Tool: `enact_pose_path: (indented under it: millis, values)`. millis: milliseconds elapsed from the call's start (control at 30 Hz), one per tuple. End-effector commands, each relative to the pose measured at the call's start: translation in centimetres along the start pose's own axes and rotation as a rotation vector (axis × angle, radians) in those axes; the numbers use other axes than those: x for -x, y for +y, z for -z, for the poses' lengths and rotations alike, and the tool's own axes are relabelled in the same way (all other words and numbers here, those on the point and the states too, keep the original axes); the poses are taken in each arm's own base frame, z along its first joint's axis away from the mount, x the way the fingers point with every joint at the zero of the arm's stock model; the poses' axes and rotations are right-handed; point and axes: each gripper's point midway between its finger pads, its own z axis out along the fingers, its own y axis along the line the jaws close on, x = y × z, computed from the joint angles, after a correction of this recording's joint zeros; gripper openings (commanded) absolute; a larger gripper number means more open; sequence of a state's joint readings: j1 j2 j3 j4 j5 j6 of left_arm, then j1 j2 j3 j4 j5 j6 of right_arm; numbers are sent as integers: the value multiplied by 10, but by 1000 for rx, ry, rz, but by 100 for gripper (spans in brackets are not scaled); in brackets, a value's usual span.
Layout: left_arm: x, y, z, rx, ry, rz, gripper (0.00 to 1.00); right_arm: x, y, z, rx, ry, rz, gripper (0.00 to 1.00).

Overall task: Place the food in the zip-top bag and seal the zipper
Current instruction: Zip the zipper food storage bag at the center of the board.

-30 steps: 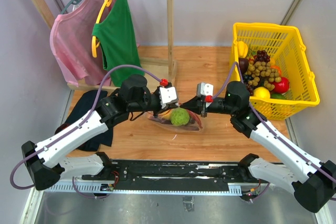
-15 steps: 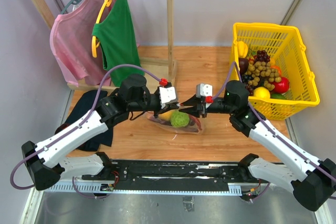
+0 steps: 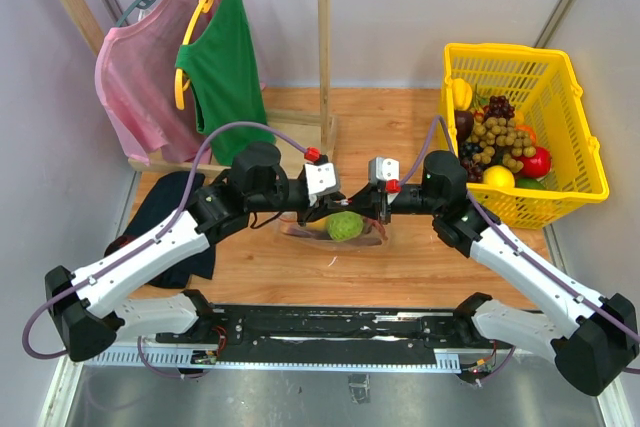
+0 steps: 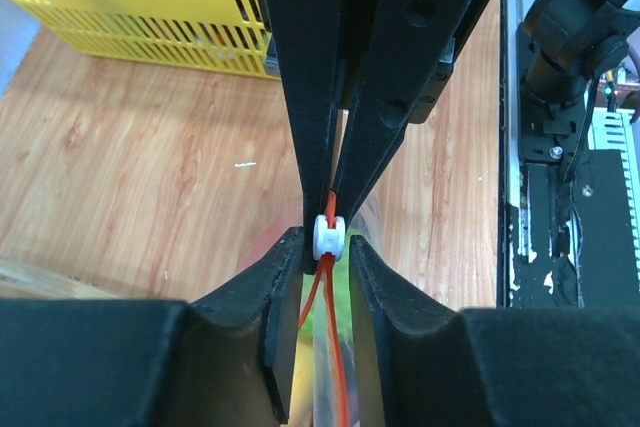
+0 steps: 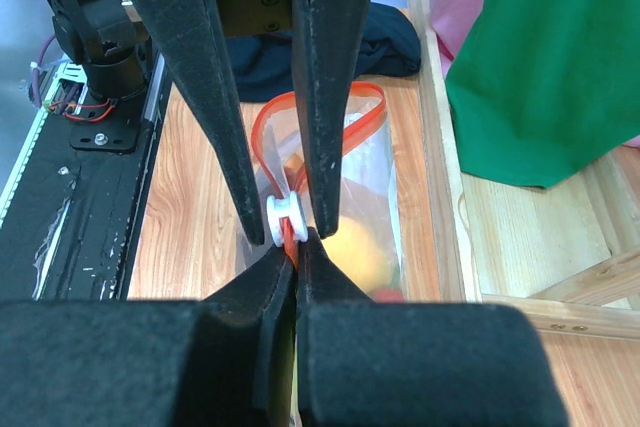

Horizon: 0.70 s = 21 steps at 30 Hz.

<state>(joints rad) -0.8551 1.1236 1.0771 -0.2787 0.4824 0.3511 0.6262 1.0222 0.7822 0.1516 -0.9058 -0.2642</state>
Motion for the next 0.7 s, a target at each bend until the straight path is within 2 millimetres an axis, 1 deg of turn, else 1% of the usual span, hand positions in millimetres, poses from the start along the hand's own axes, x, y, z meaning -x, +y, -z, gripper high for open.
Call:
enact_pose_path:
  millis: [0,133,233,400,500,600,667]
  values:
    - [13,1,3,29,-70,19,32,22,-11,5,-45,-45,47,1]
    - [13,1,1,30,-75,30,35,23,-13,5,-49,-48,41,1]
    - [11,2,-1,33,-73,40,34,22,-12,5,-49,-48,39,1]
    - [16,1,-1,25,-93,48,33,21,-13,5,-53,-45,36,1]
    - [14,1,-1,30,-89,48,27,21,-13,5,-56,-44,37,1]
    - [10,1,-1,31,-76,46,12,20,-13,6,-59,-39,35,1]
    - [6,2,0,38,-58,44,5,20,-15,7,-75,-33,37,1]
